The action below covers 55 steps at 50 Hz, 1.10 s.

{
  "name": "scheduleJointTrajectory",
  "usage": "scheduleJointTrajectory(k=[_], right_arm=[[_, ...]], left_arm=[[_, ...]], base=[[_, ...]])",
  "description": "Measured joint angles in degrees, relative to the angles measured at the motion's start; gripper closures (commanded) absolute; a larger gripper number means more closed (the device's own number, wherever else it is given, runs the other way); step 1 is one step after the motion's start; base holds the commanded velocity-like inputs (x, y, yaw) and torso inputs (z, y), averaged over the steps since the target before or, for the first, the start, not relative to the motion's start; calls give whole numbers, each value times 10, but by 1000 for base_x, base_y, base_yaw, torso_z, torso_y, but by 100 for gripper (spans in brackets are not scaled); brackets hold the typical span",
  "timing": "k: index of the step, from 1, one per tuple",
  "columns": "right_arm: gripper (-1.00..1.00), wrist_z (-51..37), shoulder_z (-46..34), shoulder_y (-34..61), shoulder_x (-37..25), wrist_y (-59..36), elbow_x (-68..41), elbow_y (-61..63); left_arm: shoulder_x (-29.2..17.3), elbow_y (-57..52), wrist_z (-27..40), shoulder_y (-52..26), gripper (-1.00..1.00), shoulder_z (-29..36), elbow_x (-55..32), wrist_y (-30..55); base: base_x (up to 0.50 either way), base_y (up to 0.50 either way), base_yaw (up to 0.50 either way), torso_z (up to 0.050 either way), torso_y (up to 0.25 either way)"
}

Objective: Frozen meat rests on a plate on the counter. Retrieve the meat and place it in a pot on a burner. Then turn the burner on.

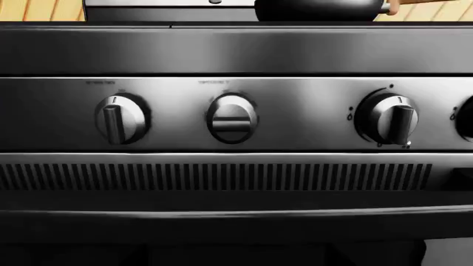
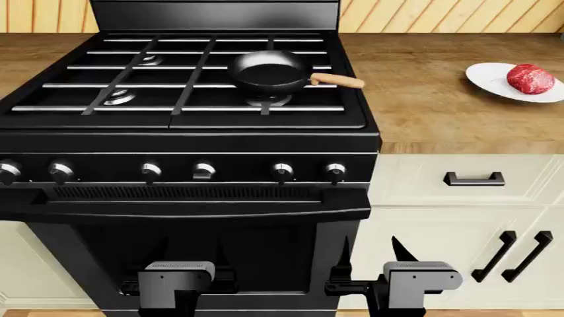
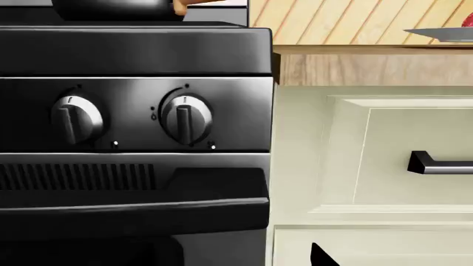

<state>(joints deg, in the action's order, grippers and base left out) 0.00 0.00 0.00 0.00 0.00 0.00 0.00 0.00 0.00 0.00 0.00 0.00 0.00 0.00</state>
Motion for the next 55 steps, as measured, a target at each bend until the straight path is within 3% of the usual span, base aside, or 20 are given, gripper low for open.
scheduleJointTrajectory(k=[55], right_arm=[[-100,-39,-63,-9,-50,12,-58,7]], left_arm=[[-50,1,43,-1,-100,69,-63,-6]], base=[[0,-92,0,0,0]])
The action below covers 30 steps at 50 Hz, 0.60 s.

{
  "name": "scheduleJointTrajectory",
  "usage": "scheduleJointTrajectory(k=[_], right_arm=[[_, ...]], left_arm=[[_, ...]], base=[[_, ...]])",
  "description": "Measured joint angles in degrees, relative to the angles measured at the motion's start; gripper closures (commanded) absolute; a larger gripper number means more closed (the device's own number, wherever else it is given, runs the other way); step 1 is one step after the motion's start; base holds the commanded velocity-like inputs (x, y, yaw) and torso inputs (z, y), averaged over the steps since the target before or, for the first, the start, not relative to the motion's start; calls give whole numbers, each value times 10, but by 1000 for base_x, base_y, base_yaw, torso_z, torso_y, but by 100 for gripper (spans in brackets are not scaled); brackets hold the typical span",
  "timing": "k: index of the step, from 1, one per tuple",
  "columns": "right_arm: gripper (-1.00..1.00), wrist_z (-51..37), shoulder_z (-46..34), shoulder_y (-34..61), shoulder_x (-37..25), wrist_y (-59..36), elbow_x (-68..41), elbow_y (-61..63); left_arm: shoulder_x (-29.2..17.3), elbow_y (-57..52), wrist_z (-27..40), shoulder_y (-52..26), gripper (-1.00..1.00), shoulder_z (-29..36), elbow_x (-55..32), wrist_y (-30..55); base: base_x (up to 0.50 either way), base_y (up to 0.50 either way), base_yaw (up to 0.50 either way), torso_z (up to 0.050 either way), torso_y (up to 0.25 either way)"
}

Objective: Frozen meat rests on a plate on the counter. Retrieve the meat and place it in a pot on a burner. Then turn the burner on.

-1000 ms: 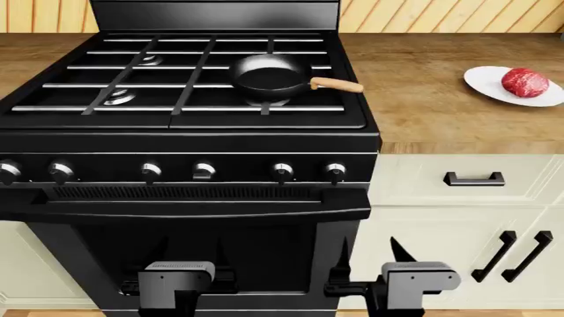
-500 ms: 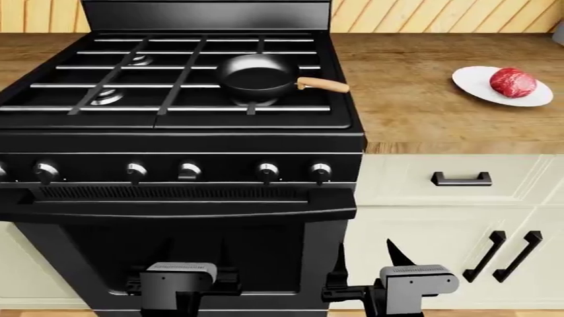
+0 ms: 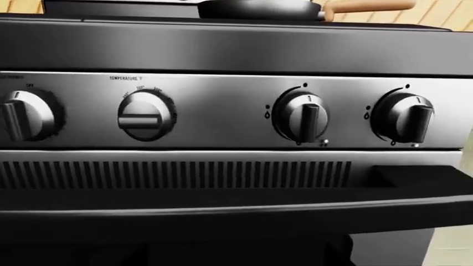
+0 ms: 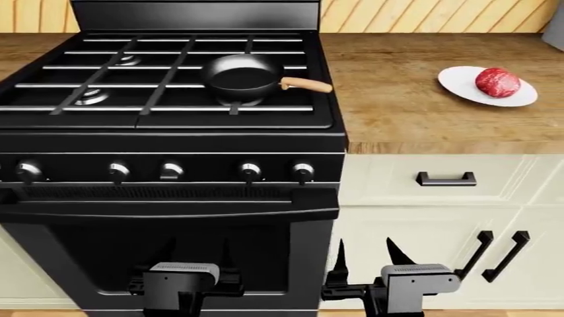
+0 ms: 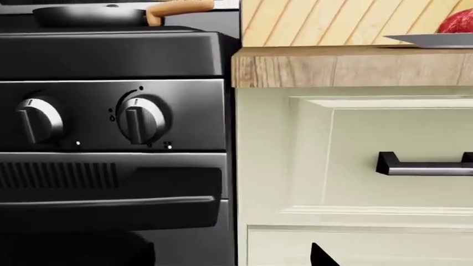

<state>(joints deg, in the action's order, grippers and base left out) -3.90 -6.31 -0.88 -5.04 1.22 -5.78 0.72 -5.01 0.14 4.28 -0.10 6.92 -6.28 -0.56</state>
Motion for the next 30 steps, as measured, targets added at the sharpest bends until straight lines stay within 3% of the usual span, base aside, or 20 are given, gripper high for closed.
scheduleJointTrajectory(k=[30], right_arm=[[-100,-19,-20,5,-16,4,-20,-2]], left_arm=[[-18,2,16,0,-100,22,-17,-3]], base=[[0,-159,0,0,0]])
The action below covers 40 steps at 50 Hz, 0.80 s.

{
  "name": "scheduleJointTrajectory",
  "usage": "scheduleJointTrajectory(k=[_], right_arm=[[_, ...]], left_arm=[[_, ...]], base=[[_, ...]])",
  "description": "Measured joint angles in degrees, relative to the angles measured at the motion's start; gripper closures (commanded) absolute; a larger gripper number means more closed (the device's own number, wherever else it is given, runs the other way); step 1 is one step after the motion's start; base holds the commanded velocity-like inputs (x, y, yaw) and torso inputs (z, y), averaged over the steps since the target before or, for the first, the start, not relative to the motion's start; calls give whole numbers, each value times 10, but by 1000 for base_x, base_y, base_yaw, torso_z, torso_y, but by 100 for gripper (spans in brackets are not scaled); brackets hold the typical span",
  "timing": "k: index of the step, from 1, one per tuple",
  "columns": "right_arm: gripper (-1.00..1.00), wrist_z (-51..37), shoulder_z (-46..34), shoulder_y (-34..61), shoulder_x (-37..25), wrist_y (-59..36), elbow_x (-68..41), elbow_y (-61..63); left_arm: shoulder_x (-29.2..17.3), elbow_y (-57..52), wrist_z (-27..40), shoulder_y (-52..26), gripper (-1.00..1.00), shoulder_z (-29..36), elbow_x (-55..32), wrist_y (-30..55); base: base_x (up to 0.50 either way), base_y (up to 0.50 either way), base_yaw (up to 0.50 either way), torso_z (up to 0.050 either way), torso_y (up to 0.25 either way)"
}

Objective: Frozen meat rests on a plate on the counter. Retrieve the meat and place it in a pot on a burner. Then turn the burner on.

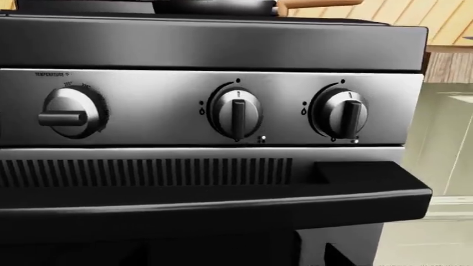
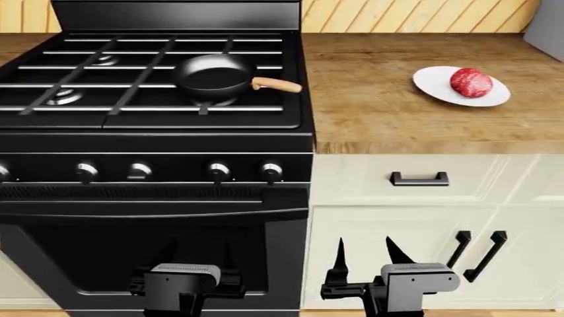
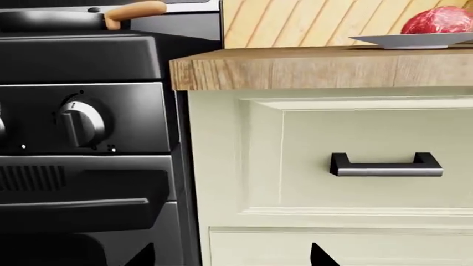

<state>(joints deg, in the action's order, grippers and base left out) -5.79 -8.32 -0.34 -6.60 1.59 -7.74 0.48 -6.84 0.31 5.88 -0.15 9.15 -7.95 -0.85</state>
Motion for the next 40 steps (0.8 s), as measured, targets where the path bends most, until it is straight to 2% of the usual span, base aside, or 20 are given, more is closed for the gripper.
scheduleJointTrajectory(k=[40], right_arm=[[-100,-17,-15,-3,-15,7,-26,4]], left_arm=[[-16,5,15,-4,-100,22,-15,-2]], base=[[0,-151,0,0,0]])
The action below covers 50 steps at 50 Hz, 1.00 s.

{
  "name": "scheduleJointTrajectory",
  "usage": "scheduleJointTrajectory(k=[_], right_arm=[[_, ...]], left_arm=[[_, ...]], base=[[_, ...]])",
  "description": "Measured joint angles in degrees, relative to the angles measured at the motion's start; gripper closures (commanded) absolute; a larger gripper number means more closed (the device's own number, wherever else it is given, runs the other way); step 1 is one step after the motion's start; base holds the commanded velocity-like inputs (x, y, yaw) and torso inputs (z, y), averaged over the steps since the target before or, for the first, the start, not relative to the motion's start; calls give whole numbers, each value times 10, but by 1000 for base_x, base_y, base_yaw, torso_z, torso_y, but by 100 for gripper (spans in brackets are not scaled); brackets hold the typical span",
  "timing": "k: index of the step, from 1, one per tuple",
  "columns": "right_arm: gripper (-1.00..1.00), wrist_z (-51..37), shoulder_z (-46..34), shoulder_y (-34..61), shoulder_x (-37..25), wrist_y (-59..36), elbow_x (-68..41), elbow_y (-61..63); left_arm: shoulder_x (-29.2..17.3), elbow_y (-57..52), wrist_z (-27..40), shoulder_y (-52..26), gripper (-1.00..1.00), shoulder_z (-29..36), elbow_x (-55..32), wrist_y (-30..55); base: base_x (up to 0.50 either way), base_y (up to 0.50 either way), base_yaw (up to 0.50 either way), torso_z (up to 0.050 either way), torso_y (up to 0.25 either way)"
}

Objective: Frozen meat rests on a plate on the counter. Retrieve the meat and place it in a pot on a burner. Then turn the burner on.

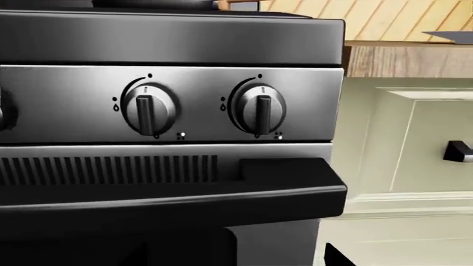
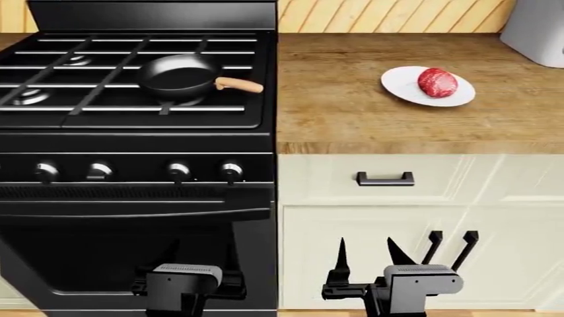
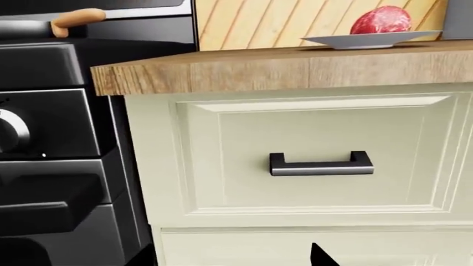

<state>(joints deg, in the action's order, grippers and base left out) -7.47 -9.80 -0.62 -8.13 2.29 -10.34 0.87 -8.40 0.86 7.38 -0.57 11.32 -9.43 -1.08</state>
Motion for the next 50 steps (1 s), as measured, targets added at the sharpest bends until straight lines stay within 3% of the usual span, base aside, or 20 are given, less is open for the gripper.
scheduleJointTrajectory(k=[50], right_arm=[[-100,-19,-18,2,-16,6,-15,2]], left_arm=[[-14,2,18,-5,-100,19,-12,-5]], base=[[0,-260,0,0,0]])
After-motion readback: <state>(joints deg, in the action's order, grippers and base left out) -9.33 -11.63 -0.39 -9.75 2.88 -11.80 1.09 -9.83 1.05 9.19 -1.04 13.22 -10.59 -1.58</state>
